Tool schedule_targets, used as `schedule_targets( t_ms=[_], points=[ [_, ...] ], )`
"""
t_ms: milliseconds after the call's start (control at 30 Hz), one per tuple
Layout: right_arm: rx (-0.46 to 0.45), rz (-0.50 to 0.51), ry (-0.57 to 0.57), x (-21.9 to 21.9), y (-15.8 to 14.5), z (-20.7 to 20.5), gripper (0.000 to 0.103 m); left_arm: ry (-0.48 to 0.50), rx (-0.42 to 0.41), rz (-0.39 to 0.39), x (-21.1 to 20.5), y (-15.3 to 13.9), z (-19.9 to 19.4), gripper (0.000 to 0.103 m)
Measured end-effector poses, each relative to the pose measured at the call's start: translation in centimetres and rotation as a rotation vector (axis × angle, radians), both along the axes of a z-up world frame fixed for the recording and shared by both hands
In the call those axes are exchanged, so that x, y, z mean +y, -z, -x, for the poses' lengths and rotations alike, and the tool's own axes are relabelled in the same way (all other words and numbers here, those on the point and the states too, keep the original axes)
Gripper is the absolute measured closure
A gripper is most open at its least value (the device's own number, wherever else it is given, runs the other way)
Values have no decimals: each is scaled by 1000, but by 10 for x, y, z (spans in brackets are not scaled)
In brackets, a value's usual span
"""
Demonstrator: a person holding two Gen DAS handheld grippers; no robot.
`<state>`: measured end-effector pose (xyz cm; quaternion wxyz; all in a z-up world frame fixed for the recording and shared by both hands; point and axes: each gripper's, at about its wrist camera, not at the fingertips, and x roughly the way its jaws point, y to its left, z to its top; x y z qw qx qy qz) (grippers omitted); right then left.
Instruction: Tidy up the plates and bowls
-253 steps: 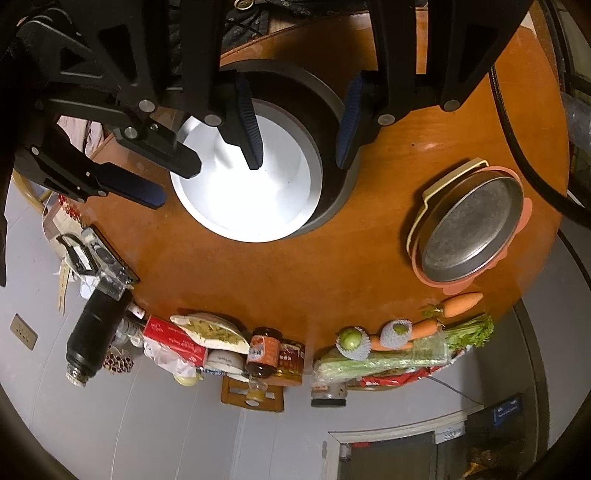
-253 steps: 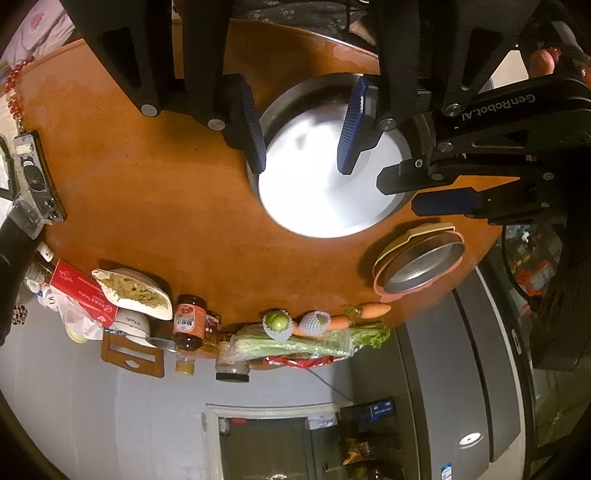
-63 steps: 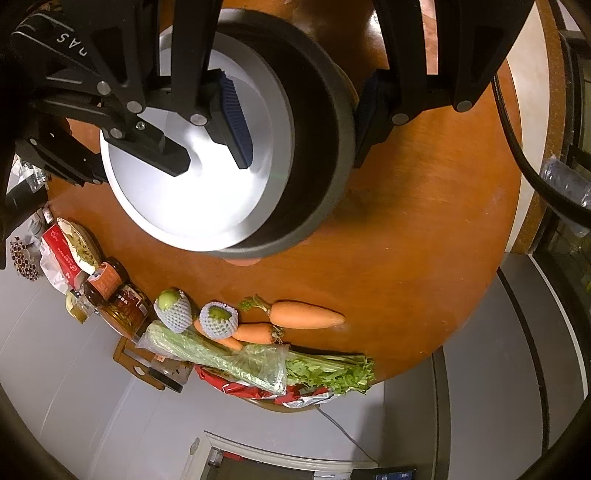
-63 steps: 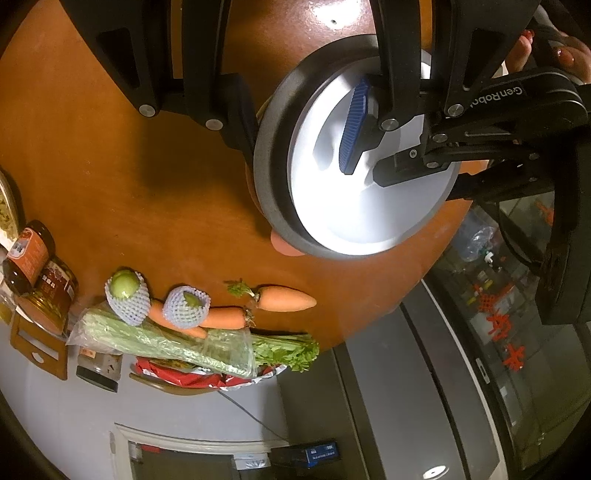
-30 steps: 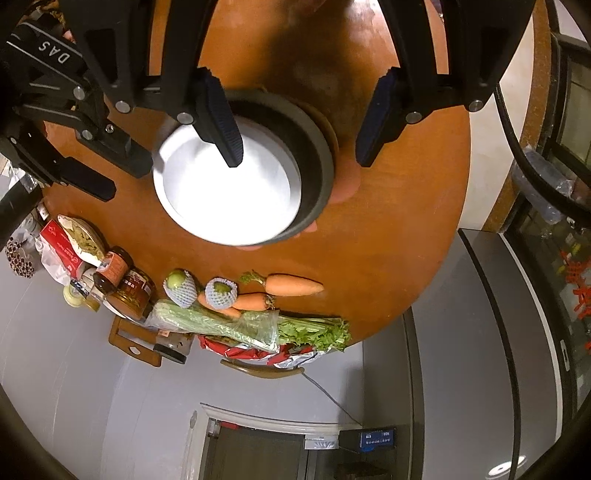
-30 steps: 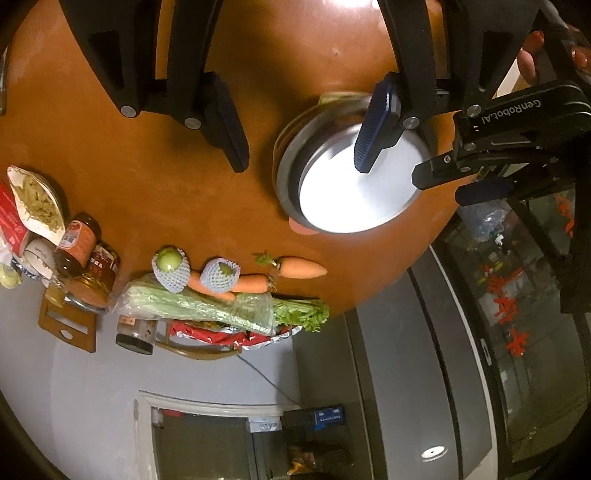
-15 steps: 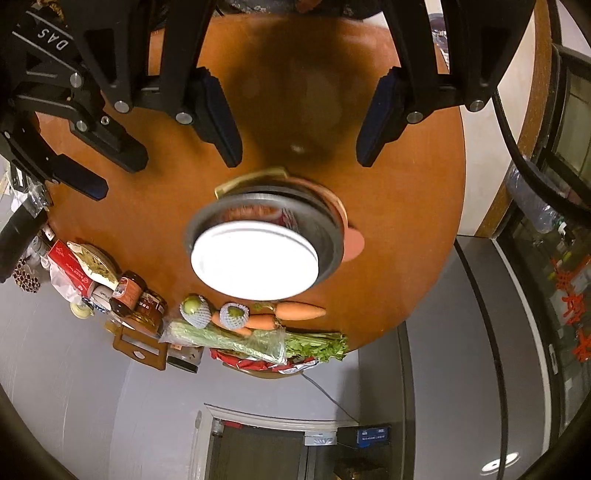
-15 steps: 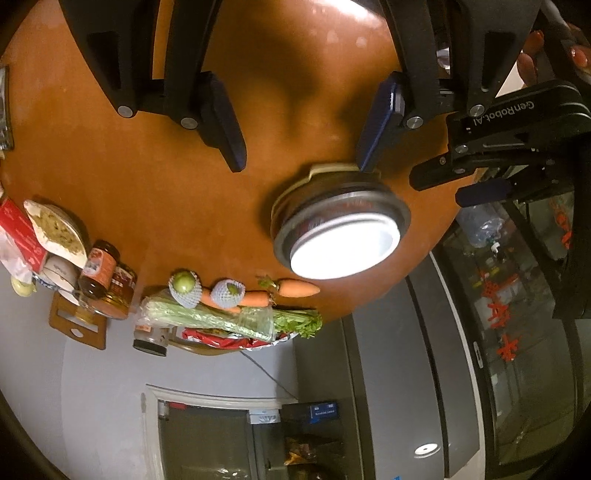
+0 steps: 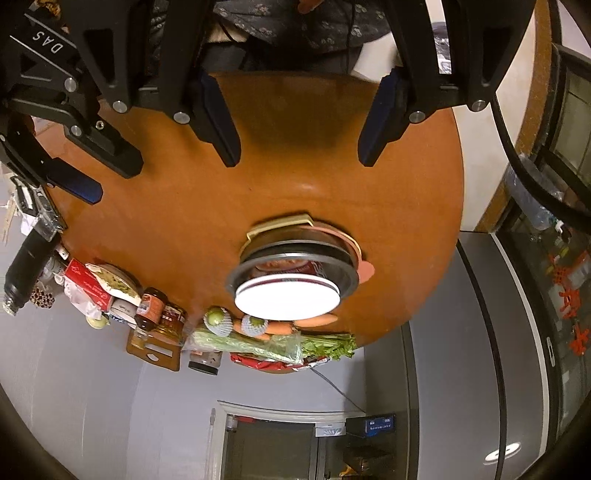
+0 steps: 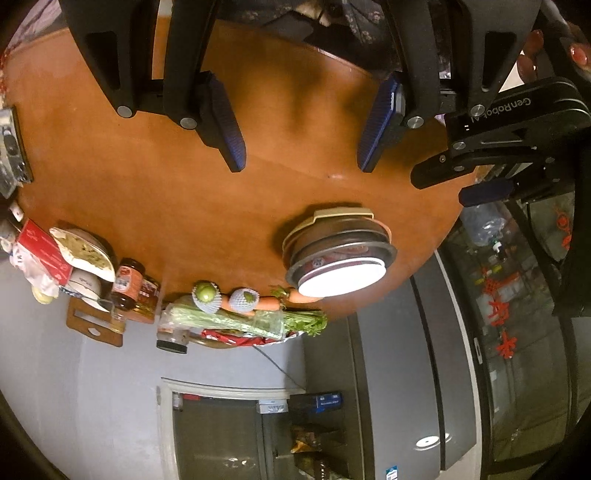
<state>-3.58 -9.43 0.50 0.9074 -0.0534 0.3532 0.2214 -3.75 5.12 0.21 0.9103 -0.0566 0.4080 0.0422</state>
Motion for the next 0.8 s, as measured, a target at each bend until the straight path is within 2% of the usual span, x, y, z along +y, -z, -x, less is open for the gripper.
schedule_targets(
  t_ms=[800],
  points=[
    [-6, -14, 16, -9, 0, 20, 38, -7, -5, -20, -10, 1, 14, 37]
  ],
)
